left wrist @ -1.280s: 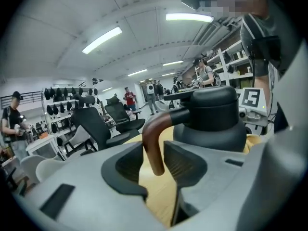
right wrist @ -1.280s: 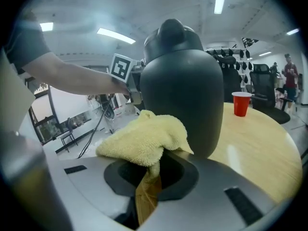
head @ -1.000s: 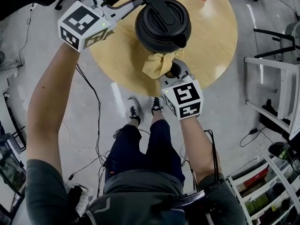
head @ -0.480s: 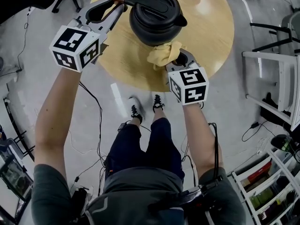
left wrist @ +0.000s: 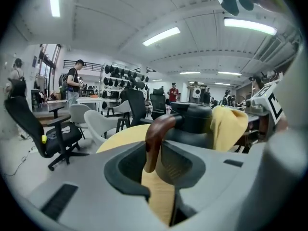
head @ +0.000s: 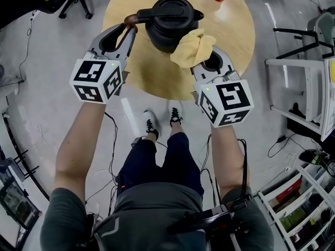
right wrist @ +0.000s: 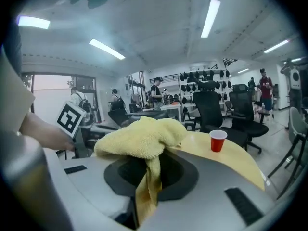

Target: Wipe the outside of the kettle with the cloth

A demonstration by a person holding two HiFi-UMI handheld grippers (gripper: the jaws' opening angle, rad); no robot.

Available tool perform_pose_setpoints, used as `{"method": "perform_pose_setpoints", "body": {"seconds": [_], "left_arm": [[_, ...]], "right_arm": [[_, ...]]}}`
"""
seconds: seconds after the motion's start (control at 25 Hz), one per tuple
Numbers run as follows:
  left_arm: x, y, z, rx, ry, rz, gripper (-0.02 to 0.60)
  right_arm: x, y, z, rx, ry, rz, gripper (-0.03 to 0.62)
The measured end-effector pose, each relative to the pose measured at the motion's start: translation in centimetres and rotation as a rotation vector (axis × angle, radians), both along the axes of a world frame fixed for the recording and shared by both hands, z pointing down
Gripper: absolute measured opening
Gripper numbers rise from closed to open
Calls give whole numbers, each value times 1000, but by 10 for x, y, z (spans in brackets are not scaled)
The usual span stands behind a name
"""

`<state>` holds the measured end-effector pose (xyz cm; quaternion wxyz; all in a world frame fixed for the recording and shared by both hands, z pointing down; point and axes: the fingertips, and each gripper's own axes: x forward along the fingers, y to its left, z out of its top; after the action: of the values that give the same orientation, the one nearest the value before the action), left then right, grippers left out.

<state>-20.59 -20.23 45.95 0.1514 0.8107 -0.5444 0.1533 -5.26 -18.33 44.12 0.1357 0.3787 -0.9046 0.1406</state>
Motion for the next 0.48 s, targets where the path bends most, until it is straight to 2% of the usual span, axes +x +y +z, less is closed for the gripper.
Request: {"method": "perform_pose_setpoints", "body": {"seconds": [0.2,0.36,0.48], "left_arm": [[4,22,-3,-23,18,-35,97],[4,24,-5,-20,49,-54,83],[0,24,-6,14,43,-56,64]], "right_arm": [[-6,-8,-14,70,7,7,63],[1,-16,-2,143,37,68,63],[5,-18,16,128,45,101,63]]}}
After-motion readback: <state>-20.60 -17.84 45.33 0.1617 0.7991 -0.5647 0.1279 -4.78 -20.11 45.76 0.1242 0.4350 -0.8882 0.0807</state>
